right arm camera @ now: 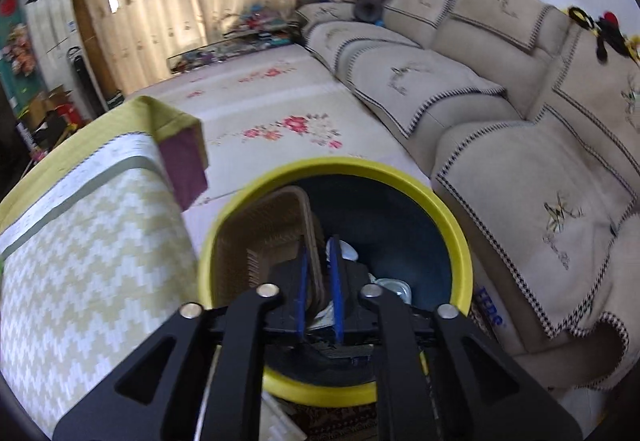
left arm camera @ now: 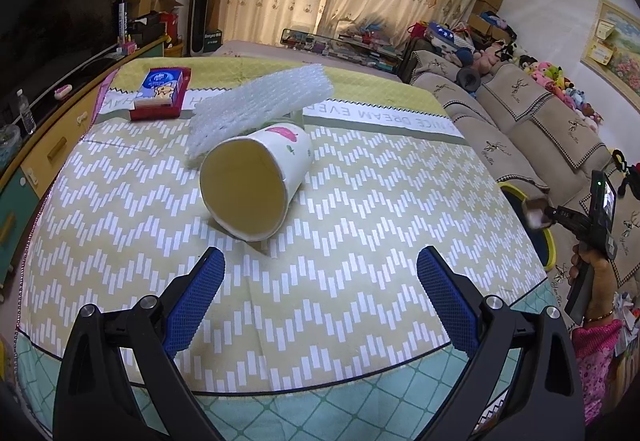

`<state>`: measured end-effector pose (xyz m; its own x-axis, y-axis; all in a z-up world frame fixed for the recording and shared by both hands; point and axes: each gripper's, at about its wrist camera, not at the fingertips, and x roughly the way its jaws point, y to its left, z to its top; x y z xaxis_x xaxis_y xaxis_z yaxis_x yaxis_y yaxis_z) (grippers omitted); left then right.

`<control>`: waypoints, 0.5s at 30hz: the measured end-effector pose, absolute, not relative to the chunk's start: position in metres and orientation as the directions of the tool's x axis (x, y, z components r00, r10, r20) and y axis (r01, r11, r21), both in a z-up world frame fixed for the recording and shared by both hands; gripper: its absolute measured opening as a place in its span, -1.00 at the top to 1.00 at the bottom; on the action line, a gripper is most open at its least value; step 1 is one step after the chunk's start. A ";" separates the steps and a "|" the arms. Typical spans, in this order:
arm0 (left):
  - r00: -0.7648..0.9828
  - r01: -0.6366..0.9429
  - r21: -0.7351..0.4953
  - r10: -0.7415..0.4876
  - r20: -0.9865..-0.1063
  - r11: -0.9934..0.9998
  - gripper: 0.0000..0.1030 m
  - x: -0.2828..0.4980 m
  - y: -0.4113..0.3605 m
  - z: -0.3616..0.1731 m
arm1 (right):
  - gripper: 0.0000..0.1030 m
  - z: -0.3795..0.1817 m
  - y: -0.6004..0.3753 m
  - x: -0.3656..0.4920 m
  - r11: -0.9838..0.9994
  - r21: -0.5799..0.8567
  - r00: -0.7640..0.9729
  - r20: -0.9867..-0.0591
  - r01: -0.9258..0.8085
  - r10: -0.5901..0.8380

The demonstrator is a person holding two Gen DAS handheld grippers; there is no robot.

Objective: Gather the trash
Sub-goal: 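Carry the brown tray to the bin and open the right gripper, then grasp the white paper cup rim with the left gripper and carry it over the bin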

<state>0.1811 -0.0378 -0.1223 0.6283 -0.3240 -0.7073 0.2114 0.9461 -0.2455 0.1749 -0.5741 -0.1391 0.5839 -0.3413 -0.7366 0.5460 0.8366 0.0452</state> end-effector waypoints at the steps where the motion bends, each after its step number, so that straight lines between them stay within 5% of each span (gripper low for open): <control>1: 0.623 0.211 -0.246 -0.324 -0.711 0.946 -0.85 0.183 -0.038 -0.124 | 0.55 -0.140 -0.575 0.176 0.833 0.048 0.584 -0.735 0.552 -0.344; 11: 0.598 0.178 -0.275 -0.326 -0.732 0.945 -0.85 0.211 -0.031 -0.137 | 0.28 -0.133 -0.568 0.166 0.851 0.095 0.633 -0.712 0.516 -0.304; 15: 0.595 0.189 -0.269 -0.328 -0.733 0.944 -0.64 0.222 -0.034 -0.137 | 0.26 -0.130 -0.558 0.169 0.868 0.102 0.650 -0.706 0.486 -0.281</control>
